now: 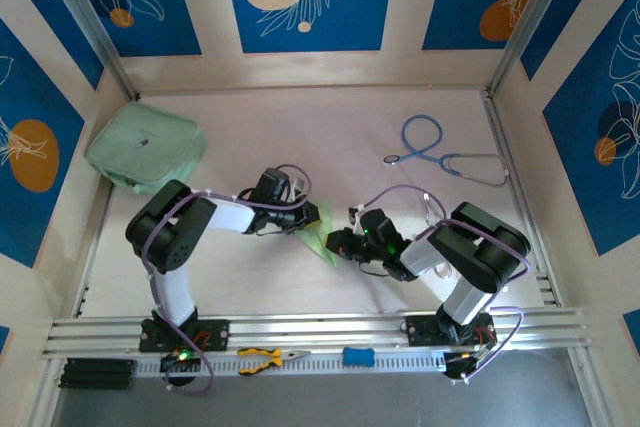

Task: Fold a paper plane with a square sheet of paper (pick it up from the middle)
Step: Fourth fold the wing at the center of the table.

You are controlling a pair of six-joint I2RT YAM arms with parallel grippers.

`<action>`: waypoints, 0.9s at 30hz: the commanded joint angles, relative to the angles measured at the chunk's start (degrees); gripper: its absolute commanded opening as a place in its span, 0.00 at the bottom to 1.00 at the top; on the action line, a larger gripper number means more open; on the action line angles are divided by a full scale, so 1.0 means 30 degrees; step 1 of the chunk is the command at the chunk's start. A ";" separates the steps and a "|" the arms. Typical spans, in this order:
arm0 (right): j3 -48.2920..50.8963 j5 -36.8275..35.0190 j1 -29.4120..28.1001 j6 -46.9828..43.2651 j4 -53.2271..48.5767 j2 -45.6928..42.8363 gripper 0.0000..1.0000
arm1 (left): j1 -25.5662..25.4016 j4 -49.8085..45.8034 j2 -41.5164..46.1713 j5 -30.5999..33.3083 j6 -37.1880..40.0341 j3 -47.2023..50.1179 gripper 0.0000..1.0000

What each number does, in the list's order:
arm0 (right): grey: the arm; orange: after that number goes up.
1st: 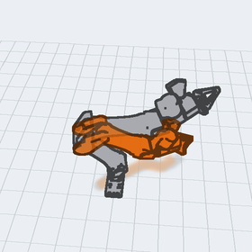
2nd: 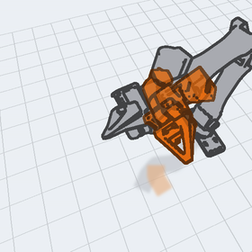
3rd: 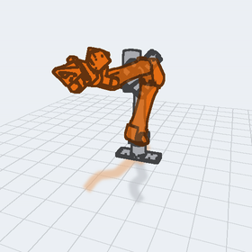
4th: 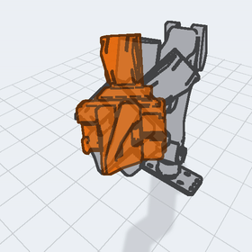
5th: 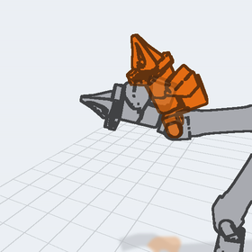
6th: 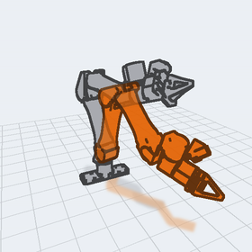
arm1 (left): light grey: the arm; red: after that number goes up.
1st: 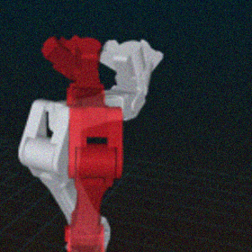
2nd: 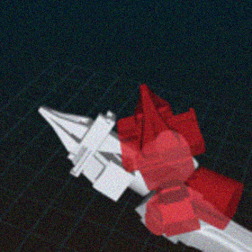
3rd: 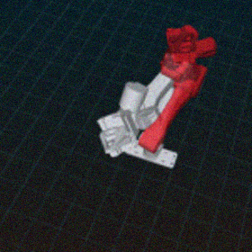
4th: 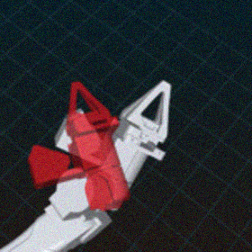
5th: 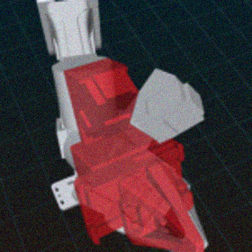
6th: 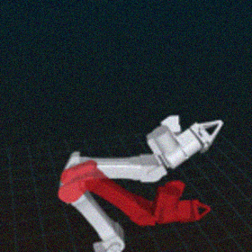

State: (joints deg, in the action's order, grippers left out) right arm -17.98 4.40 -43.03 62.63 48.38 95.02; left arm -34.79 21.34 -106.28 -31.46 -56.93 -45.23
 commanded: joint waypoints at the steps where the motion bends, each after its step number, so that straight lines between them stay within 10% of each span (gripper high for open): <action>1: -0.0020 -0.0174 0.0017 0.0013 -0.2717 0.0288 0.10 | -0.0129 -0.0552 -0.0348 0.0106 0.0447 -0.0391 0.09; 27: 0.0169 -0.0468 -0.0014 0.0872 -0.2832 0.0514 0.05 | -0.0215 -0.0846 -0.0502 -0.0531 0.1331 -0.1015 0.13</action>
State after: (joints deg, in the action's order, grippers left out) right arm -18.76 4.29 -42.94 64.10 45.65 94.35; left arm -34.96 19.62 -107.24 -31.53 -54.68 -46.81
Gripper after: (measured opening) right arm 0.067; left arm 0.124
